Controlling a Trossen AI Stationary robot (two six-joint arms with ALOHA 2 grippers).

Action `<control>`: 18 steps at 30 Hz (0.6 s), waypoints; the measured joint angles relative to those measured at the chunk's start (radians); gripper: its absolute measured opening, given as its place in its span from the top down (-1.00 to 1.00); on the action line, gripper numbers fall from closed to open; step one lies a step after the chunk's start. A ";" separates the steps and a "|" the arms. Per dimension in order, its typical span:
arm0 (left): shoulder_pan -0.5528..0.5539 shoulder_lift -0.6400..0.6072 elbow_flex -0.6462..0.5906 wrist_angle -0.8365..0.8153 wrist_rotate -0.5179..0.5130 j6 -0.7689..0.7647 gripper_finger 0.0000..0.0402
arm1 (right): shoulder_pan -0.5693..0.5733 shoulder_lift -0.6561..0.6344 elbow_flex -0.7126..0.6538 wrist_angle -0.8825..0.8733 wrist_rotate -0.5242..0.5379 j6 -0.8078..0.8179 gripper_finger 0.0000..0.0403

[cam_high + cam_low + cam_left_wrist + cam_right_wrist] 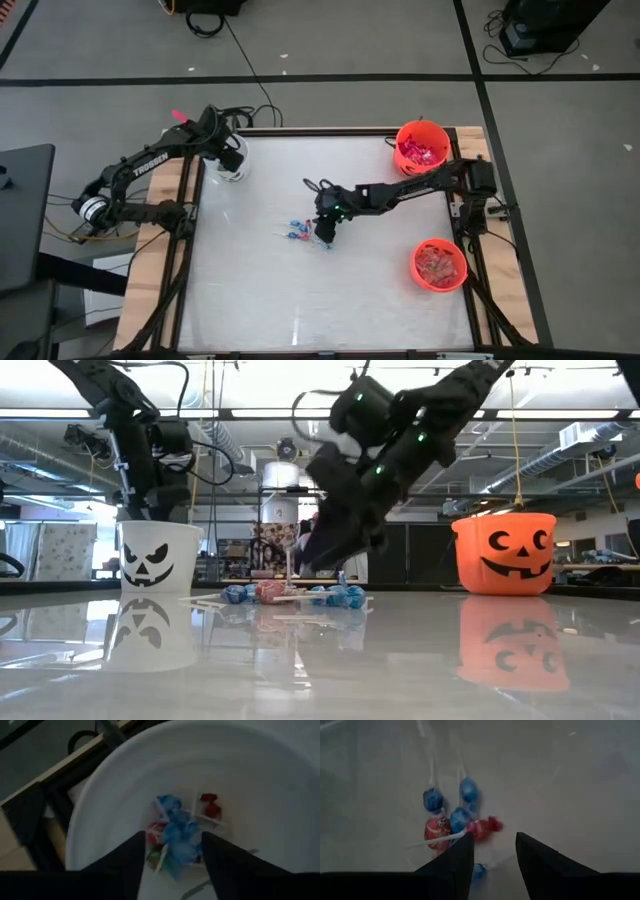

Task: Sort candy by brand, put in halloween buckets
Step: Put the blue candy into the white bucket, then put the red candy into the white bucket

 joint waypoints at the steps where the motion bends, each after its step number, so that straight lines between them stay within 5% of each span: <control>1: 0.001 0.000 0.007 -0.014 -0.001 -0.006 -0.05 | 0.002 0.019 0.008 0.005 -0.015 -0.007 0.21; 8: -0.007 -0.021 0.132 -0.133 0.003 0.011 -0.31 | 0.043 0.105 0.066 0.020 -0.101 -0.206 0.12; 18: -0.084 -0.066 0.245 -0.179 0.024 -0.012 -0.26 | 0.075 0.125 0.072 0.034 0.093 -0.357 0.08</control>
